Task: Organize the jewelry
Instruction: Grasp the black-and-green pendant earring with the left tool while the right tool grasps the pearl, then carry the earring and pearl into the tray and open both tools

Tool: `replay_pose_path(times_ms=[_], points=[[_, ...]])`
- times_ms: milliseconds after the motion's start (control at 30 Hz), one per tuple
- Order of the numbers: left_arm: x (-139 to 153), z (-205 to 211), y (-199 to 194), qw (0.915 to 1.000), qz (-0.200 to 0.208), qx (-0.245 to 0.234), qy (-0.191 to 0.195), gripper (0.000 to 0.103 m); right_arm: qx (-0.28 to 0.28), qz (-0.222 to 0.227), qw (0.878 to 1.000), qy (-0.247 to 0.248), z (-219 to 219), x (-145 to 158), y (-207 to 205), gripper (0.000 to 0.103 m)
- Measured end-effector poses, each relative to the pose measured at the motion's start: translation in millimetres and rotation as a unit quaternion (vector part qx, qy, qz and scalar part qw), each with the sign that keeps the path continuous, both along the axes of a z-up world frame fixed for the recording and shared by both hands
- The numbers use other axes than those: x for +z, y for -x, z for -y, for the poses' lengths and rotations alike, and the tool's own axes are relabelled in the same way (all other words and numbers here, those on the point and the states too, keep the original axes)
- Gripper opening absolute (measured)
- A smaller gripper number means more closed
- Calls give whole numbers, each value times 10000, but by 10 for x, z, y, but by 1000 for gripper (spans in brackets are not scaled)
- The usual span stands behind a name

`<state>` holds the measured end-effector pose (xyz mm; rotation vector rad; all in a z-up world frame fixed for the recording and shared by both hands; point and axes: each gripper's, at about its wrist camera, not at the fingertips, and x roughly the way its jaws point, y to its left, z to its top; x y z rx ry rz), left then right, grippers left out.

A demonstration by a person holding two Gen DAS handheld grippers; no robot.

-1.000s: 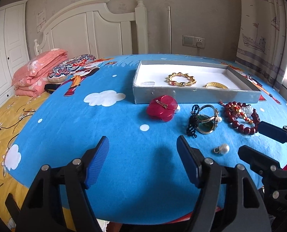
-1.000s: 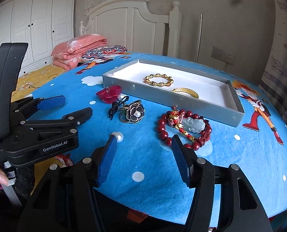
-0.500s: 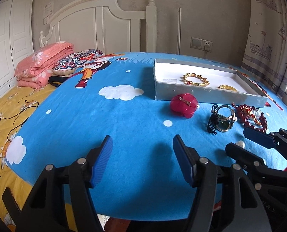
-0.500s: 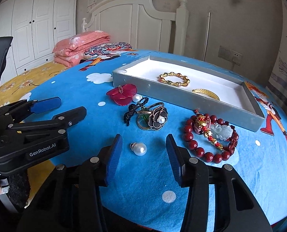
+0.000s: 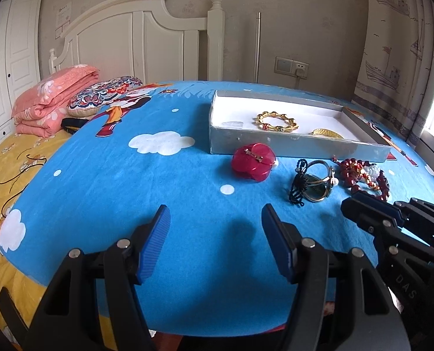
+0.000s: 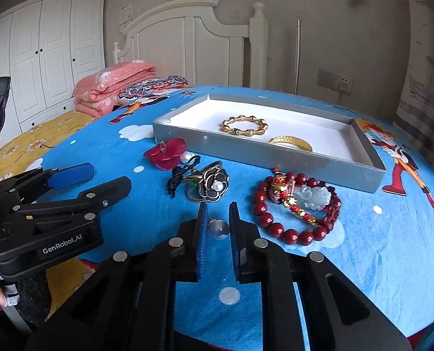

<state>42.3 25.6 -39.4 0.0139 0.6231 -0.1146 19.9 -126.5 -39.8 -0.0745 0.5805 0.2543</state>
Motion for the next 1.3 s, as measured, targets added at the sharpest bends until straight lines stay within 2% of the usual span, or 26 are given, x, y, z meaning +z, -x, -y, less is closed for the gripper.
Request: replay_pose_path(times_ms=[133, 300, 367, 467, 567, 633, 833, 1000, 1167, 1300], points=[[50, 197, -56, 9998, 55, -199, 5, 63, -152, 92, 9998, 25, 127, 52, 66, 14], [40, 437, -90, 9990, 85, -412, -177, 62, -319, 63, 9994, -69, 286, 60, 84, 14], [17, 502, -120, 9988, 63, -424, -246, 57, -350, 59, 9993, -126, 331, 65, 83, 14], [-7, 554, -212, 9989, -59, -408, -223, 46, -356, 43, 9992, -159, 365, 55, 93, 14], [-24, 583, -275, 9989, -134, -406, -180, 28, -392, 44, 9990, -202, 404, 49, 94, 14], [-30, 594, -278, 9988, -122, -442, -169, 6, -428, 30, 9988, -243, 439, 46, 92, 14], [68, 581, -145, 9985, 196, -453, -221, 6, -444, 32, 9986, -274, 450, 50, 100, 14], [206, 543, 24, 9980, 496, -248, -316, 6, -395, 177, 9988, -211, 391, 121, 151, 14], [375, 473, 209, 9958, 836, -213, -308, 6, -318, 317, 9989, -124, 310, 205, 218, 14], [473, 436, 266, 9950, 952, -193, -252, 6, -247, 379, 9990, -58, 255, 240, 248, 14]])
